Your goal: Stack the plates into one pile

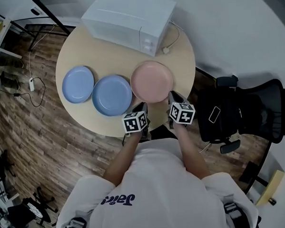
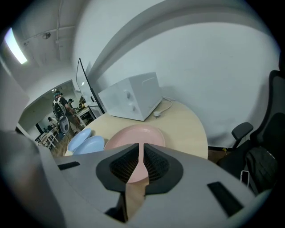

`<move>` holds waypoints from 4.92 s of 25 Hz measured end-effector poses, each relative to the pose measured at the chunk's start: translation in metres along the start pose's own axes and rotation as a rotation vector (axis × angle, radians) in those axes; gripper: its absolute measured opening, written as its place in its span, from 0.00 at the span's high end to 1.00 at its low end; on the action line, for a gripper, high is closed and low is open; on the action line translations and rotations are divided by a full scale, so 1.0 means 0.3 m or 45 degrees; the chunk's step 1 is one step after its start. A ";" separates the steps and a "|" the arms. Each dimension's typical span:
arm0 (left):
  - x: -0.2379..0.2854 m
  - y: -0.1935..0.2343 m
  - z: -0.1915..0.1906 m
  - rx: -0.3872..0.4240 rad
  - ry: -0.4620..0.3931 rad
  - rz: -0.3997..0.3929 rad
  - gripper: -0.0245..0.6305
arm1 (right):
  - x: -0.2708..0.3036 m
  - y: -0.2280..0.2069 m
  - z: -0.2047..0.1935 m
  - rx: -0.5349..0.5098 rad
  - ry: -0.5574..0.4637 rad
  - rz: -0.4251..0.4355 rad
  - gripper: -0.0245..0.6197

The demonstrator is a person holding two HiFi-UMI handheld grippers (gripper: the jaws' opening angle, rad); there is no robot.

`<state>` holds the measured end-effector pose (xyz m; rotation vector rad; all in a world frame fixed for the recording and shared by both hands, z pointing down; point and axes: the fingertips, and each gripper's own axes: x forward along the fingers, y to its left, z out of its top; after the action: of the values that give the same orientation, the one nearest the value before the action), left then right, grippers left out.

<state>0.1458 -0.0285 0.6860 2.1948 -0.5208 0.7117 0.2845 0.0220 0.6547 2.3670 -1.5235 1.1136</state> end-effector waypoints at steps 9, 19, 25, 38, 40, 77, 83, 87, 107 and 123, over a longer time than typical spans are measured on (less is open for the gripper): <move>0.100 0.070 -0.081 -0.196 0.094 0.077 0.73 | 0.101 -0.079 -0.134 -0.014 0.189 -0.001 0.74; 0.174 0.160 -0.067 -0.448 -0.006 0.198 0.71 | 0.197 -0.123 -0.235 0.191 0.292 0.048 0.73; 0.192 0.197 -0.069 -0.478 -0.023 0.286 0.80 | 0.237 -0.133 -0.251 0.186 0.348 0.037 0.77; 0.162 0.169 -0.040 -0.519 -0.058 0.250 0.84 | 0.214 -0.126 -0.196 0.156 0.339 0.018 0.81; 0.147 0.157 -0.036 -0.525 -0.068 0.239 0.84 | 0.197 -0.121 -0.184 0.151 0.327 0.013 0.81; -0.397 0.581 -0.053 -0.764 -0.484 0.560 0.84 | 0.322 0.626 -0.216 -0.405 0.431 0.480 0.80; -0.388 0.625 -0.109 -0.840 -0.455 0.575 0.84 | 0.352 0.638 -0.278 -0.461 0.493 0.477 0.80; -0.368 0.632 -0.130 -0.866 -0.431 0.564 0.84 | 0.367 0.620 -0.305 -0.470 0.522 0.465 0.80; -0.383 0.711 -0.142 -0.992 -0.516 0.462 0.55 | 0.403 0.570 -0.289 -0.051 0.450 0.557 0.61; -0.287 0.722 -0.172 -1.127 -0.464 0.542 0.78 | 0.462 0.594 -0.378 -0.031 0.633 0.527 0.75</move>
<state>-0.0579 -0.1137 0.7764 1.3702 -1.2399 0.1911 0.1101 -0.1159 0.7741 1.6076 -1.8362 1.5992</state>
